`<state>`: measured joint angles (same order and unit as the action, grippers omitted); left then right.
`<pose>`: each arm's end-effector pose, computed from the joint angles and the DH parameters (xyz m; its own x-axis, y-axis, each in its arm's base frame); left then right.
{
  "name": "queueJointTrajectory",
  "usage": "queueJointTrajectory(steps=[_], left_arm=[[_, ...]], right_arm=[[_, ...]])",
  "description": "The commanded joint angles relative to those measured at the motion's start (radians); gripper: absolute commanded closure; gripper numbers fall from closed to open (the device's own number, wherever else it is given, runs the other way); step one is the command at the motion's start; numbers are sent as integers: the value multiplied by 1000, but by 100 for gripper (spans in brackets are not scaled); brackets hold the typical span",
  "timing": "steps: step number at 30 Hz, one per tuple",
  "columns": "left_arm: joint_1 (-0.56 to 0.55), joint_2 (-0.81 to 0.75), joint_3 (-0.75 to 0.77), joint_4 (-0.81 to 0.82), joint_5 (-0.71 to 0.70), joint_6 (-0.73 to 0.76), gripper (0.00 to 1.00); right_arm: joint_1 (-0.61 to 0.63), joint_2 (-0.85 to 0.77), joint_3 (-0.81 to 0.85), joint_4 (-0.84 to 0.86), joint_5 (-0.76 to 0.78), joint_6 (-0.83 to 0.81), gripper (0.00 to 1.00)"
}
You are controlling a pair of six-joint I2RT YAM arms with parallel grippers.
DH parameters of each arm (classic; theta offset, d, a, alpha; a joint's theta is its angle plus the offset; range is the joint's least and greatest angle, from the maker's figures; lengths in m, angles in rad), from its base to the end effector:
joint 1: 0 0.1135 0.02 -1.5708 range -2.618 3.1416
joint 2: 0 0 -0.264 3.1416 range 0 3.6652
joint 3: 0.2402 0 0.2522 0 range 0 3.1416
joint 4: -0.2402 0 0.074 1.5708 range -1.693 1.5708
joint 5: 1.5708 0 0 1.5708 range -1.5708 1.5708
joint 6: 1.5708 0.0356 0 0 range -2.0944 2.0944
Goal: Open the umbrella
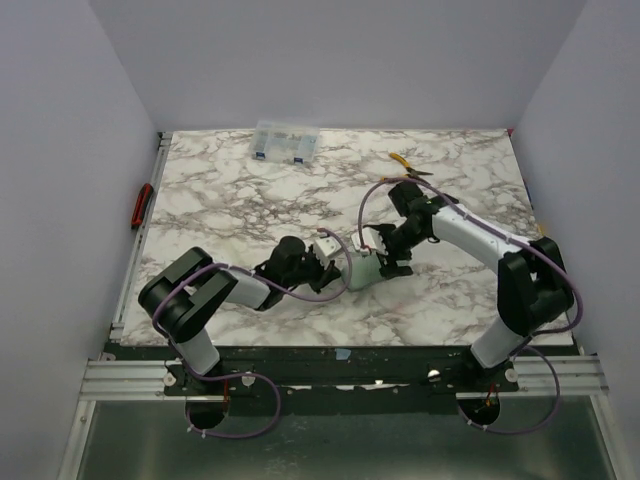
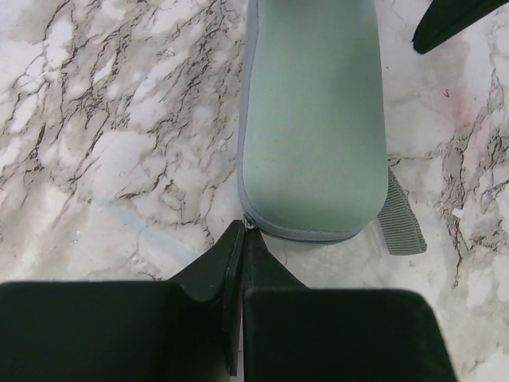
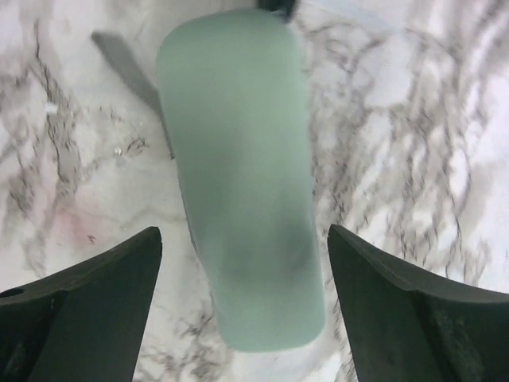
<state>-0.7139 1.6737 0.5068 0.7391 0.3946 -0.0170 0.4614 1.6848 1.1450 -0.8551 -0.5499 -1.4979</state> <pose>0.2146 -0.2040 0.1301 -0.3283 0.2636 -0.9070 0.8634 0.4732 -0.1749 0.2686 0.1543 0.1986 0.3960 -0.7527 -0.5259 -0.9129 -0.3845 -0.1371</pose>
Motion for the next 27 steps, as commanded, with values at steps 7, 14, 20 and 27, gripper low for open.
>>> queueJointTrajectory(steps=[7,14,20,27], left_arm=[[-58,8,-12,91,-51,-45,100],[-147,26,8,89,-121,-96,100],[-205,70,88,51,-180,-169,100],[-281,128,165,72,-188,-170,100]], right_arm=[[-111,-231,27,180,161,1064,6],[-213,-171,132,-18,319,1463,6],[-234,-178,71,-99,250,1717,4],[-233,-163,-55,15,107,1829,3]])
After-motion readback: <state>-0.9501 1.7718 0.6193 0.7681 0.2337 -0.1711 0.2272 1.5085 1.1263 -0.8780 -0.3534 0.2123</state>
